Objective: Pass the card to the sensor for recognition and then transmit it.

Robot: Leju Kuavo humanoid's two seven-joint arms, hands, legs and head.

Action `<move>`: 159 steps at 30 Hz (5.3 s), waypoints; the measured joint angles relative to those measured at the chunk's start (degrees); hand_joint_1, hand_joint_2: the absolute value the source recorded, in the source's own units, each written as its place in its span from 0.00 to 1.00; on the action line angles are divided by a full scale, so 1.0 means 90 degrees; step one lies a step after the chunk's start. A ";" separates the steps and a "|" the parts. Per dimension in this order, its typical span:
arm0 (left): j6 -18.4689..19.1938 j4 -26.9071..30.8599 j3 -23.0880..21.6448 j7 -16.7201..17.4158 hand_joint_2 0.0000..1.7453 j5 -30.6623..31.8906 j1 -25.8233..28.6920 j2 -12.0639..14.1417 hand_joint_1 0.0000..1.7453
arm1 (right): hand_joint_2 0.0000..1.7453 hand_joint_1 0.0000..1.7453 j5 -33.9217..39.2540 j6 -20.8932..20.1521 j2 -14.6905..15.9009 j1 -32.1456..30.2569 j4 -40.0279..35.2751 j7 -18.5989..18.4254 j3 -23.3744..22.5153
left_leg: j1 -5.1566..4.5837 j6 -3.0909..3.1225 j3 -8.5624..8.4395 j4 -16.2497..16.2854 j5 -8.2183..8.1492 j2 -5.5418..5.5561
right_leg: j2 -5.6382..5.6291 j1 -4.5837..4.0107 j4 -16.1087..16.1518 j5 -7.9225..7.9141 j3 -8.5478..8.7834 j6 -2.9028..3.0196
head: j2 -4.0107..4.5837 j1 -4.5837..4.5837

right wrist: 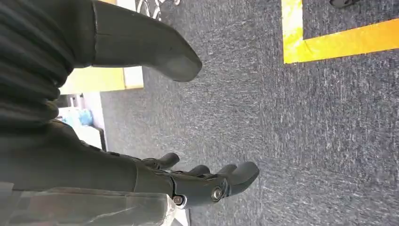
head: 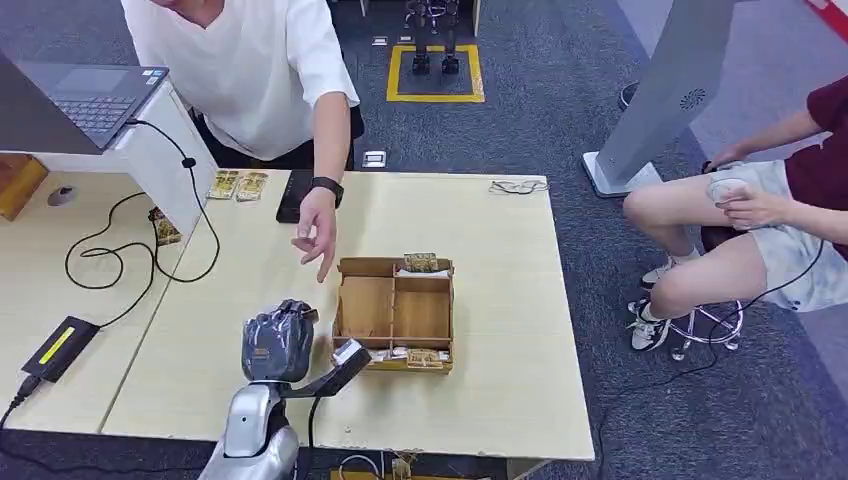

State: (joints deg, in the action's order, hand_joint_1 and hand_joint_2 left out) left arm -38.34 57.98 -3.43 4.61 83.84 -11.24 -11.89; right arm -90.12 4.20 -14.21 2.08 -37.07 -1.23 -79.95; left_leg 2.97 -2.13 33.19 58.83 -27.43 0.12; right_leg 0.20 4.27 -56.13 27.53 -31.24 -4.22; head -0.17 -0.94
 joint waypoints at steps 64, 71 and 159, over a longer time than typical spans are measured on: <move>0.1107 0.1652 -0.1569 -0.0648 1.00 -0.1678 -0.1293 -0.0401 0.00 | 1.00 0.00 0.0015 0.0345 0.0323 0.0100 0.0901 -0.0107 0.0299 | 0.0000 0.0000 0.0006 0.0001 0.0000 -0.0001 | -0.0003 0.0000 0.0000 -0.0002 -0.0007 0.0001 | 0.0000 0.0000; 0.0947 0.1689 -0.1569 -0.0819 1.00 -0.1805 -0.1210 -0.0352 0.00 | 1.00 0.00 0.0015 0.0325 0.0321 0.0101 0.0899 -0.0104 0.0299 | 0.0000 0.0000 0.0007 0.0001 0.0000 -0.0001 | -0.0002 0.0000 0.0000 -0.0002 -0.0006 0.0001 | 0.0000 0.0000; 0.1600 0.2883 -0.3033 -0.2171 1.00 -0.1302 0.0763 0.0996 0.00 | 1.00 0.00 0.0015 -0.0211 -0.0138 -0.0124 -0.0619 -0.0228 0.0039 | 0.0000 0.0000 0.0010 -0.0001 -0.0001 -0.0002 | -0.0002 0.0000 0.0000 0.0003 -0.0012 -0.0002 | 0.0000 0.0002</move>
State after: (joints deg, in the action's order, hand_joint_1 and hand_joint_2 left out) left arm -23.93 83.93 -30.73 -14.93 72.13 -4.37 -2.93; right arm -89.98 2.29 -15.45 0.96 -42.64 -3.28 -79.60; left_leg 2.97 -2.13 33.28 58.82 -27.44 0.10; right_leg 0.18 4.27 -56.12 27.56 -31.35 -4.24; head -0.17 -0.92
